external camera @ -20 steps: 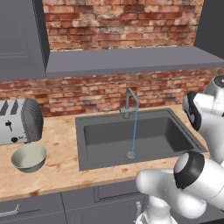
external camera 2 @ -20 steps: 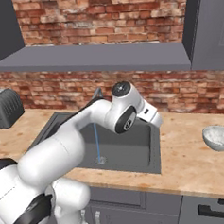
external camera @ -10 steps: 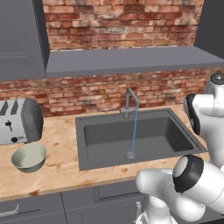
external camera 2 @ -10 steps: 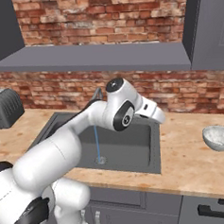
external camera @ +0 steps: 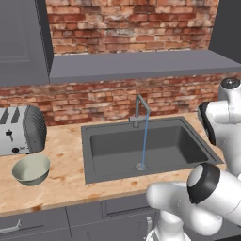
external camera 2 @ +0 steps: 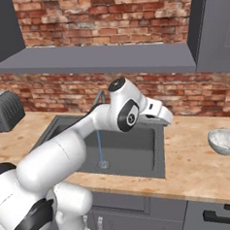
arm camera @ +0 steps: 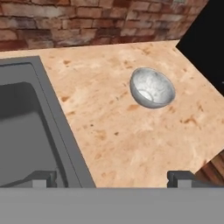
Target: Rinse each bowl for a few seconds and place them down in the sink or on the counter.
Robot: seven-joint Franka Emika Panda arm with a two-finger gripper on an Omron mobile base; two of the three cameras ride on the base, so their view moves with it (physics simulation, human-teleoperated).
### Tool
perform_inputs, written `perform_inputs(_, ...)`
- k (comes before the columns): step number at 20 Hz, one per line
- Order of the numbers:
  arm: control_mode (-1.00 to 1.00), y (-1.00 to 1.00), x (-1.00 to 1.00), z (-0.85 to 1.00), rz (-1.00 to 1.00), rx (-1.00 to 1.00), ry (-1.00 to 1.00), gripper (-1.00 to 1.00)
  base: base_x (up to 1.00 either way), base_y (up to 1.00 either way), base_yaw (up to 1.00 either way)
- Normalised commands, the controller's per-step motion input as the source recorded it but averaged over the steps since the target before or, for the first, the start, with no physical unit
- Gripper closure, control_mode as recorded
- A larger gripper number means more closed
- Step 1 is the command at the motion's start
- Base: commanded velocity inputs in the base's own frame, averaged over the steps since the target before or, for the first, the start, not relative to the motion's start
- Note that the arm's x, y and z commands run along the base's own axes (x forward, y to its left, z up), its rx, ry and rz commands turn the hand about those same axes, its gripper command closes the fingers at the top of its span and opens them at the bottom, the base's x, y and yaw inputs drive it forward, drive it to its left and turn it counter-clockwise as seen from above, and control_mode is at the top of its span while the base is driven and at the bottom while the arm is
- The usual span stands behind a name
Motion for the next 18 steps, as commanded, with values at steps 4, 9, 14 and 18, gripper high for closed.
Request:
perform_inputs(4, -1.0, -0.12, 0.01, -0.01, 0.04, -0.04, 0.09, -1.0, 0.0, 0.0, 0.0)
perform_inputs(9, -1.0, -0.17, 0.02, -0.06, 0.05, -0.02, 0.09, -1.0, 0.0, 0.0, 0.0)
perform_inputs(14, -1.0, -0.17, 0.09, -0.09, 0.05, -0.01, 0.1, -1.0, 0.0, 0.0, 0.0)
perform_inputs(18, -1.0, -0.17, 0.09, -0.06, 0.05, -0.02, 0.09, -1.0, 0.0, 0.0, 0.0)
